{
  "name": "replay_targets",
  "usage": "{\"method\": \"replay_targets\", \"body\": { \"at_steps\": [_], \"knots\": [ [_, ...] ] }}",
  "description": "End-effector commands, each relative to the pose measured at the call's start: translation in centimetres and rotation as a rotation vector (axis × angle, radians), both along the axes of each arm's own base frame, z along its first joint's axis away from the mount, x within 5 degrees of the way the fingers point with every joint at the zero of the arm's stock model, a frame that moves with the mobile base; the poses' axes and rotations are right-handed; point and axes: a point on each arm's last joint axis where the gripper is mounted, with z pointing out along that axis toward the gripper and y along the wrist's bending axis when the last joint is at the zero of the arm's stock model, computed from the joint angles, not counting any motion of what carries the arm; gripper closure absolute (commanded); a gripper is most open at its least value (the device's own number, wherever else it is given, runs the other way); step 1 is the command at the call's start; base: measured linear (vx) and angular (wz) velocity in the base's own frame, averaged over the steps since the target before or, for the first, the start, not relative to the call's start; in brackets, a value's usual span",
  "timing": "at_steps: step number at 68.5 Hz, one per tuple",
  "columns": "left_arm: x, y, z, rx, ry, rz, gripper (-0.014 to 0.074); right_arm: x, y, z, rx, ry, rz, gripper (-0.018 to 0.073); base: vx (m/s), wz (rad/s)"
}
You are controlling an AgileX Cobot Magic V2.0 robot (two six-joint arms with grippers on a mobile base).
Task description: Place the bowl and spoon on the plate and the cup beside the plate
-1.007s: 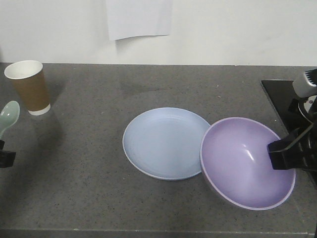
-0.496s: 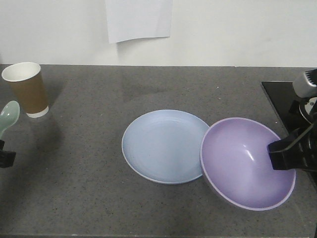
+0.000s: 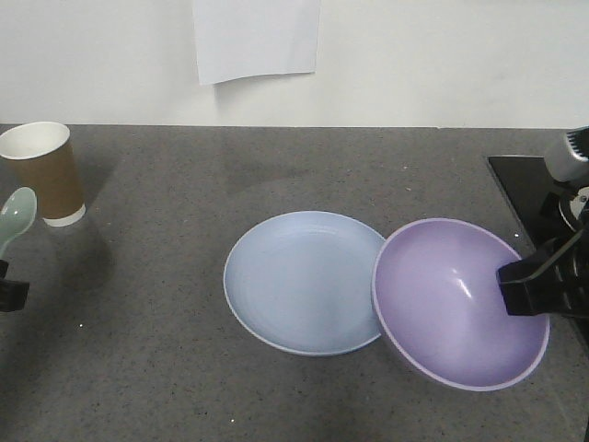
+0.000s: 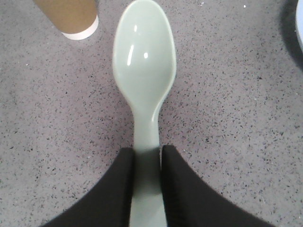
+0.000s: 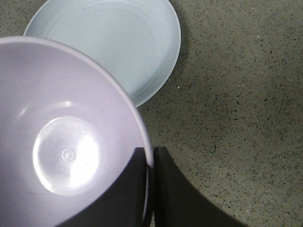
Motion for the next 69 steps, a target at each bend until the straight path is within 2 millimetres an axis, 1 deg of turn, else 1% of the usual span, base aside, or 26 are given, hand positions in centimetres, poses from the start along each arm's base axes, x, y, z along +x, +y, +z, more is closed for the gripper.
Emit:
{"method": "replay_targets", "body": {
  "at_steps": [1, 69],
  "knots": [
    [0.10, -0.11, 1.41, -0.018, -0.092, -0.005, 0.0503, 0.03, 0.07, 1.41, 0.034, -0.089, -0.014, 0.0563, 0.04, -0.01],
    [0.10, -0.11, 1.41, -0.018, -0.092, -0.005, 0.0503, 0.03, 0.07, 1.41, 0.034, -0.089, -0.014, 0.0563, 0.03, -0.01]
  ]
}}
